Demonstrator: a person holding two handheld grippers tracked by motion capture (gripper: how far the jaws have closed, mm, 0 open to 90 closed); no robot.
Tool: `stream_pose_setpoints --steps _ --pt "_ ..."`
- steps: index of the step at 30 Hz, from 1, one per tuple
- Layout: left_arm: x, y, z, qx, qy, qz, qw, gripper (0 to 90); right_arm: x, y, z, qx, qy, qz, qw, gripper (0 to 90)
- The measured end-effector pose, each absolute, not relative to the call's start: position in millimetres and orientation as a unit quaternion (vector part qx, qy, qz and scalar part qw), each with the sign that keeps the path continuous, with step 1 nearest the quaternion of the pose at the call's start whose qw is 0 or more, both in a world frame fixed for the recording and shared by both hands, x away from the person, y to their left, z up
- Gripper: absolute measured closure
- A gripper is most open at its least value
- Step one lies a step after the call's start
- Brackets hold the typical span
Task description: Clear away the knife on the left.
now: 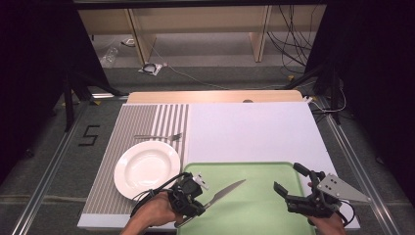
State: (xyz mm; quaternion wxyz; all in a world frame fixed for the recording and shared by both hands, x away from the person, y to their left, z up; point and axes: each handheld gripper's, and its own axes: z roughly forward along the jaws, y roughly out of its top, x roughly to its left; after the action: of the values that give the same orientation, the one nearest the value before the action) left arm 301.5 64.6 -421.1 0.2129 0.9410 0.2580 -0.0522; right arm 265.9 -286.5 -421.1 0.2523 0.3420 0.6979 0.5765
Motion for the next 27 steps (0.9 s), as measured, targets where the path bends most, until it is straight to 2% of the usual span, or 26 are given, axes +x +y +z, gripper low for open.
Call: stream_pose_setpoints --steps 27 --pt "290 25 -449 0.961 0.223 -0.061 0.151 79.4 266 -286 -421 0.34 0.699 0.577 0.252 11.6"
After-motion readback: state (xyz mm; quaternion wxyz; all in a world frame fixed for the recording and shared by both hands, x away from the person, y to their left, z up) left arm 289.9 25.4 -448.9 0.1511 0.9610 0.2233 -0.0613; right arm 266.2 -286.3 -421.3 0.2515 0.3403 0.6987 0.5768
